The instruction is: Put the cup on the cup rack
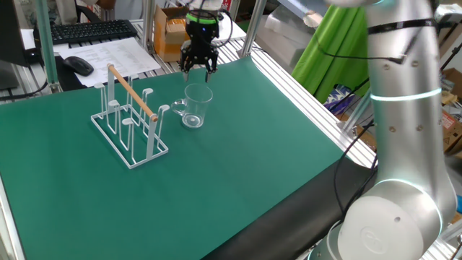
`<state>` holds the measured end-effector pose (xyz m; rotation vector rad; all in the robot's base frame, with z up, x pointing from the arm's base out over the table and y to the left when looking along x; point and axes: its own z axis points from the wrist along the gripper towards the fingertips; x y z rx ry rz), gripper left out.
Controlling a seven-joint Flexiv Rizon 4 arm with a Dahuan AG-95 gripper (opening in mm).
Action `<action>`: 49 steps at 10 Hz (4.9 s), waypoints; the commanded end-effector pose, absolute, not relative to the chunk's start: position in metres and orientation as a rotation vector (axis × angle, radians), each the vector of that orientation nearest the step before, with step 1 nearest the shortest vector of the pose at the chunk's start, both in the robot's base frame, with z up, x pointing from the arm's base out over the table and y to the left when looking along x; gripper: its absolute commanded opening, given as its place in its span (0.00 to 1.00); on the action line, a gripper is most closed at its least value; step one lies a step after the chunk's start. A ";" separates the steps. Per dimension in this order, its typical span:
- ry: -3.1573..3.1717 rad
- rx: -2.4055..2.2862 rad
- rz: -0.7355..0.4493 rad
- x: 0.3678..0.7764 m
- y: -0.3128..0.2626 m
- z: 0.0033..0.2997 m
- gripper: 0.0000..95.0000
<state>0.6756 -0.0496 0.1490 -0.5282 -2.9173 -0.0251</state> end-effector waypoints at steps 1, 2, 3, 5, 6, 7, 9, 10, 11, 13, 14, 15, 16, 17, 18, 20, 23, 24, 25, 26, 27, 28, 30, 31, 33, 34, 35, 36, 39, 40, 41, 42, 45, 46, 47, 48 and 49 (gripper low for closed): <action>-2.900 -0.537 -0.054 0.672 -0.046 0.153 0.60; -2.905 -0.546 -0.057 0.669 -0.047 0.154 0.60; -2.909 -0.548 -0.060 0.668 -0.047 0.155 0.60; -2.924 -0.562 -0.063 0.667 -0.047 0.155 0.60; -2.925 -0.565 -0.065 0.667 -0.047 0.155 0.60; -2.928 -0.567 -0.066 0.667 -0.047 0.155 0.60; -2.948 -0.580 -0.072 0.667 -0.047 0.155 0.60; -2.950 -0.585 -0.073 0.667 -0.047 0.155 0.60; -2.954 -0.589 -0.075 0.666 -0.047 0.155 0.60; -2.962 -0.597 -0.078 0.664 -0.047 0.155 0.60; -2.964 -0.602 -0.079 0.664 -0.047 0.154 0.60; -2.966 -0.605 -0.078 0.663 -0.047 0.154 0.60; -2.969 -0.610 -0.078 0.662 -0.047 0.154 0.60; -2.970 -0.612 -0.078 0.661 -0.047 0.155 0.60; -2.971 -0.615 -0.079 0.660 -0.047 0.155 0.60; -2.973 -0.619 -0.079 0.659 -0.045 0.155 0.60; -2.978 -0.615 -0.074 0.658 -0.045 0.154 0.60; -2.981 -0.608 -0.068 0.658 -0.045 0.154 0.60; -2.982 -0.602 -0.066 0.658 -0.045 0.154 0.60; -2.990 -0.576 -0.045 0.658 -0.046 0.153 0.60; -2.993 -0.568 -0.037 0.657 -0.046 0.153 0.60; -2.994 -0.561 -0.034 0.656 -0.046 0.153 0.60; -2.999 -0.541 -0.030 0.654 -0.049 0.152 0.60; -3.000 -0.529 -0.032 0.654 -0.051 0.152 0.60; -3.004 -0.512 -0.029 0.656 -0.054 0.152 0.60; -3.004 -0.507 -0.030 0.656 -0.057 0.152 0.60; -3.005 -0.500 -0.030 0.656 -0.058 0.152 0.60; -3.008 -0.485 -0.029 0.656 -0.062 0.150 0.60; -3.010 -0.481 -0.024 0.658 -0.063 0.149 0.60; -3.011 -0.477 -0.022 0.659 -0.064 0.148 0.60; -3.012 -0.471 -0.021 0.660 -0.066 0.147 0.60; -3.013 -0.465 -0.020 0.661 -0.067 0.145 0.60; -3.015 -0.454 -0.014 0.662 -0.068 0.144 0.60; -3.017 -0.440 -0.006 0.662 -0.068 0.144 0.60; -3.019 -0.428 0.000 0.662 -0.068 0.144 0.60; -3.018 -0.422 0.002 0.662 -0.068 0.144 0.60; -3.015 -0.416 0.006 0.662 -0.068 0.145 0.60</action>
